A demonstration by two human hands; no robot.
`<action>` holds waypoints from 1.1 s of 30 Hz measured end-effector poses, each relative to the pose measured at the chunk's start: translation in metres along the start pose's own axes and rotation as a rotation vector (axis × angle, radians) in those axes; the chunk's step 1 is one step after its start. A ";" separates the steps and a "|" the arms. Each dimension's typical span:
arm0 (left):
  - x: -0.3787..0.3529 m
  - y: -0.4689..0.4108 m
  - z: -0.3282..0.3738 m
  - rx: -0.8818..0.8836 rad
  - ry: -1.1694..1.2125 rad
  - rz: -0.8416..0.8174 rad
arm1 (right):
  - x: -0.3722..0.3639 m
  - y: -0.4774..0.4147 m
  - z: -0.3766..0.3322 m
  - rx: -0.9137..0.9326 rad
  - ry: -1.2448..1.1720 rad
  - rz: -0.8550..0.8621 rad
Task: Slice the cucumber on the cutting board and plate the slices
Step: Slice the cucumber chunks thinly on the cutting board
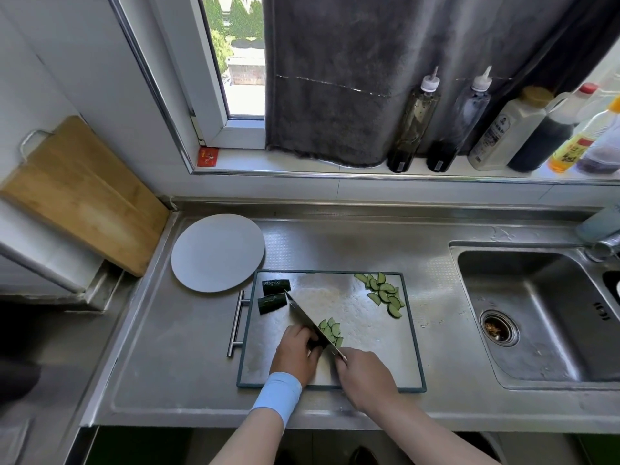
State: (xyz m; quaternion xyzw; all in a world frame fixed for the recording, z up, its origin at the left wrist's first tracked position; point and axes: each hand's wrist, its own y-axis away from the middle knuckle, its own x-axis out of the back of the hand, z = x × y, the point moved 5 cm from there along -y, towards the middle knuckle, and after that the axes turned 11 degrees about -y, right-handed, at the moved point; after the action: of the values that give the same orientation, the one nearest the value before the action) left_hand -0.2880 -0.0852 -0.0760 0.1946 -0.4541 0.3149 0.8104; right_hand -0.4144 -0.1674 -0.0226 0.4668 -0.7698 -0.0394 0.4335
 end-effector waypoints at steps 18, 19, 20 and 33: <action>-0.004 0.000 -0.004 0.040 0.032 -0.017 | 0.001 0.016 0.003 -0.006 0.013 -0.021; -0.005 0.000 -0.005 0.041 0.035 -0.014 | -0.001 0.013 0.003 -0.015 0.006 -0.025; -0.005 0.000 -0.005 0.037 0.033 -0.012 | -0.003 0.010 0.003 -0.020 0.000 -0.031; -0.005 0.001 -0.006 -0.030 -0.015 -0.017 | -0.004 -0.001 -0.005 -0.010 -0.014 -0.023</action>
State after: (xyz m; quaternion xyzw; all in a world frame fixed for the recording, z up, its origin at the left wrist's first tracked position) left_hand -0.2872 -0.0826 -0.0828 0.1885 -0.4632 0.2996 0.8125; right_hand -0.4092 -0.1634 -0.0227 0.4730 -0.7673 -0.0512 0.4300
